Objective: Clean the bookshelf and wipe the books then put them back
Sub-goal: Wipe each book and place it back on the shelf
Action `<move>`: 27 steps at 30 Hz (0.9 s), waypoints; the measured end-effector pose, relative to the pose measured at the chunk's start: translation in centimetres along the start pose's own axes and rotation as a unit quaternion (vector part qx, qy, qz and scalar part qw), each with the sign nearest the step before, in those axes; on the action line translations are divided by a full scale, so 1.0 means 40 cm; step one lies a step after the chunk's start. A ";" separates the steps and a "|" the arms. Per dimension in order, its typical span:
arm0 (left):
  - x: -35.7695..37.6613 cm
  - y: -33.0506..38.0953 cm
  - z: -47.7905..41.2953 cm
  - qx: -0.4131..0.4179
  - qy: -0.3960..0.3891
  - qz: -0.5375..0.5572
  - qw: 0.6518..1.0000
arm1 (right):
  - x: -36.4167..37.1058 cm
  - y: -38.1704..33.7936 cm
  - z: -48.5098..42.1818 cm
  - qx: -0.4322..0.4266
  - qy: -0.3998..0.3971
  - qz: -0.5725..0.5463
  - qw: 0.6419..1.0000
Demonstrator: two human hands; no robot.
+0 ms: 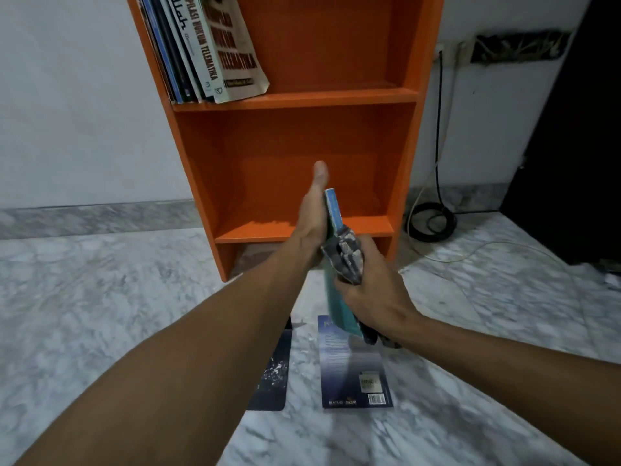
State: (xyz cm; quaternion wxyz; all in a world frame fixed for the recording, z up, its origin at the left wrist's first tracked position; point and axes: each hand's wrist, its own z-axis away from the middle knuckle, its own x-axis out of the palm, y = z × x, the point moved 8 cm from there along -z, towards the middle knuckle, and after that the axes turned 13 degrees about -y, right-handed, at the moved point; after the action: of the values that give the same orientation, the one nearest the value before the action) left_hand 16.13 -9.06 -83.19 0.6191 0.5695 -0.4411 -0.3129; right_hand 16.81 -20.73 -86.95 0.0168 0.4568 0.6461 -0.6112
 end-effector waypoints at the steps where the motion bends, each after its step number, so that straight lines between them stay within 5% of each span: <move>1: 0.037 0.000 0.000 -0.019 -0.033 0.007 0.999 | -0.005 0.002 -0.007 0.009 0.012 0.032 0.999; 3: 0.068 -0.020 -0.002 -0.068 -0.055 -0.011 0.996 | -0.021 0.010 -0.014 0.024 0.027 0.068 0.997; 5: 0.029 -0.026 -0.009 -0.078 0.012 -0.065 0.995 | -0.025 0.008 -0.013 0.001 0.004 0.065 0.998; 9: -0.069 -0.044 -0.014 -0.053 0.100 -0.089 0.990 | 0.039 -0.032 0.041 -0.081 -0.169 0.097 0.977; 13: -0.110 -0.043 -0.009 -0.040 0.098 -0.127 0.986 | 0.077 -0.037 0.094 -0.088 -0.286 0.151 0.942; 16: -0.135 -0.038 0.000 -0.035 0.104 -0.110 0.988 | -0.079 -0.095 0.000 -0.100 -0.092 0.127 0.983; 18: -0.151 -0.045 0.000 -0.039 0.109 -0.096 0.989 | -0.213 -0.136 -0.081 -0.094 0.092 0.222 0.966; 19: -0.153 -0.049 0.000 -0.044 0.112 -0.080 0.990 | -0.237 -0.145 -0.116 -0.092 0.118 0.250 0.957; 23: -0.124 -0.031 0.001 -0.035 0.100 -0.006 0.994 | -0.055 -0.045 -0.090 -0.064 -0.061 0.347 0.934; 25: -0.141 -0.028 0.002 -0.019 0.115 -0.003 0.993 | 0.090 0.022 0.032 -0.102 -0.166 0.386 0.902; 27: -0.170 -0.029 0.009 -0.001 0.135 -0.013 0.991 | 0.205 0.064 0.159 -0.158 -0.359 0.373 0.841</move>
State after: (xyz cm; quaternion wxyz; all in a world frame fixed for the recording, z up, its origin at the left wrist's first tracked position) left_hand 13.12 -3.35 -85.64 0.6696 0.6114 -0.3456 -0.2417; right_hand 10.21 -21.59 -95.28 0.5462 0.4034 0.4634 -0.5694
